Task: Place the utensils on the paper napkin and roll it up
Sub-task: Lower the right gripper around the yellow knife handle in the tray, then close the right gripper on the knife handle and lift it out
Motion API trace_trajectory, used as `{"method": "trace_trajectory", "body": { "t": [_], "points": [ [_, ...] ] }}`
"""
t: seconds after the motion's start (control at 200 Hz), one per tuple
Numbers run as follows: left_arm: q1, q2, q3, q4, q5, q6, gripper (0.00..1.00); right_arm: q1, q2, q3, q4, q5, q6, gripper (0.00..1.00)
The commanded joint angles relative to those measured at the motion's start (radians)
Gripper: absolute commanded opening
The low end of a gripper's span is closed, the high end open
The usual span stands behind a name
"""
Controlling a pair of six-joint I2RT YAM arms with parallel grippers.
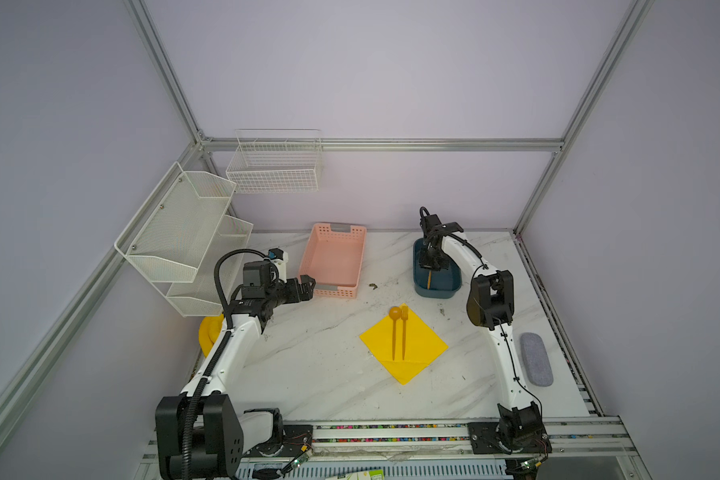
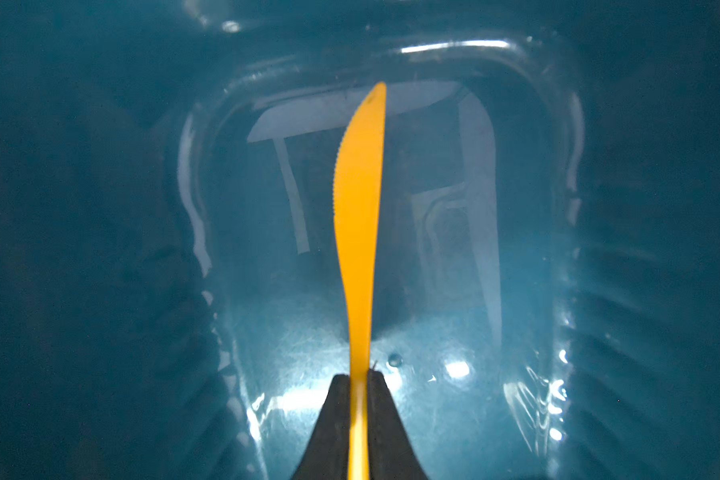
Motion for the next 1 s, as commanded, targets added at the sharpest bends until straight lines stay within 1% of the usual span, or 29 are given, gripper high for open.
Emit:
{"method": "trace_trajectory", "body": {
  "t": [0.0, 0.325, 0.535, 0.61, 0.635, 0.995],
  "points": [
    [0.011, -0.032, 0.016, 0.021, 0.017, 0.008, 0.99, -0.003, -0.047, 0.031, -0.058, 0.022, -0.010, 0.13],
    [0.012, -0.032, 0.016, 0.029, 0.035, 0.008, 1.00, -0.004, -0.075, 0.059, -0.081, 0.027, -0.019, 0.13],
    [0.011, -0.029, 0.006, 0.081, 0.150, 0.008, 1.00, -0.002, -0.101, 0.065, -0.090, 0.029, -0.027, 0.13],
    [0.011, -0.031, 0.000, 0.110, 0.207, 0.009, 1.00, -0.001, -0.113, 0.066, -0.094, 0.029, -0.029, 0.13],
    [0.011, -0.032, -0.002, 0.122, 0.229, -0.020, 1.00, -0.002, -0.118, 0.066, -0.094, 0.028, -0.029, 0.13],
    [0.011, -0.059, -0.053, 0.295, 0.448, -0.084, 1.00, 0.015, -0.195, 0.053, -0.105, 0.029, -0.032, 0.12]
  ]
}}
